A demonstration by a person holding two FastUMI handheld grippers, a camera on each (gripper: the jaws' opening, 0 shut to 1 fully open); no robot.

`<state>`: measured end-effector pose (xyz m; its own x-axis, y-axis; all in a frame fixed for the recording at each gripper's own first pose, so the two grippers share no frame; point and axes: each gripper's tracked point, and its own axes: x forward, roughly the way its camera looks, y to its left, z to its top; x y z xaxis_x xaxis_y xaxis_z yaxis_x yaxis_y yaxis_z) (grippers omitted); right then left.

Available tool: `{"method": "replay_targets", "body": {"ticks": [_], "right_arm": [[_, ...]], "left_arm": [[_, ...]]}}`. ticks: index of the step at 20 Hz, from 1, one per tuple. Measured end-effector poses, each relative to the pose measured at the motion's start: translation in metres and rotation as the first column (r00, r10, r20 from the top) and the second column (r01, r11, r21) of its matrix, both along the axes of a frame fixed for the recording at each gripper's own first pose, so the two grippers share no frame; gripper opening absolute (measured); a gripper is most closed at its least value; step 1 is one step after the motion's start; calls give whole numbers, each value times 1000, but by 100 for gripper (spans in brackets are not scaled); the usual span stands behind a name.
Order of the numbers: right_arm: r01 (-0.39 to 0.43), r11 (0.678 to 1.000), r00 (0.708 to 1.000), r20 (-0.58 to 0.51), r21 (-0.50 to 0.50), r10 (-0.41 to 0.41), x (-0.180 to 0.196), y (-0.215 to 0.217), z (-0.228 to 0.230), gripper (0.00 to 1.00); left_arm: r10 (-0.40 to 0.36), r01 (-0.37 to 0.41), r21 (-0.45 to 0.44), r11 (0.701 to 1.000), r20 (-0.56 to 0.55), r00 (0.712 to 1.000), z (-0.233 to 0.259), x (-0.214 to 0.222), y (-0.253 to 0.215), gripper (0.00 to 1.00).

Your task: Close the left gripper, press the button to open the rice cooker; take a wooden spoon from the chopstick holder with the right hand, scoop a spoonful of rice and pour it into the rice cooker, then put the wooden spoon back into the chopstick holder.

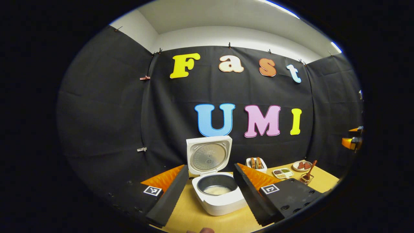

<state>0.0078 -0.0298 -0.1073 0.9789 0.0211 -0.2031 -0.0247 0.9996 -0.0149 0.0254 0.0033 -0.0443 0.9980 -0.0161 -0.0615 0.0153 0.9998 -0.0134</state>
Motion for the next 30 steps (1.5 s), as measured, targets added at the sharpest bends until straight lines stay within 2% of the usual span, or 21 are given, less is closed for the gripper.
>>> {"method": "replay_targets", "body": {"ticks": [4, 7, 12, 19, 25, 30], "right_arm": [[-13, 1000, 999, -48, 4, 13, 8, -20, -44, 98], [-26, 1000, 997, -77, 13, 27, 20, -36, -75, 98], [-50, 997, 988, -139, 65, 59, 55, -49, -133, 98], [-98, 983, 967, -221, 155, 131, 94, -39, -211, 98], [-160, 966, 945, -251, 205, 210, 122, -12, -248, 98], [-177, 948, 924, -288, 266, 253, 143, 9, -278, 98]], "left_arm": [[52, -52, -4, 999, -30, 998, -8, -18, -13, 95], [85, -87, -41, 995, -41, 995, -9, -32, -24, 95], [159, -162, -48, 986, -62, 985, -10, -42, -35, 95], [226, -228, -11, 974, -88, 970, -14, -59, -51, 94], [270, -271, 5, 963, -109, 957, -18, -72, -62, 94], [305, -303, 31, 952, -130, 944, -24, -83, -67, 94]]}}
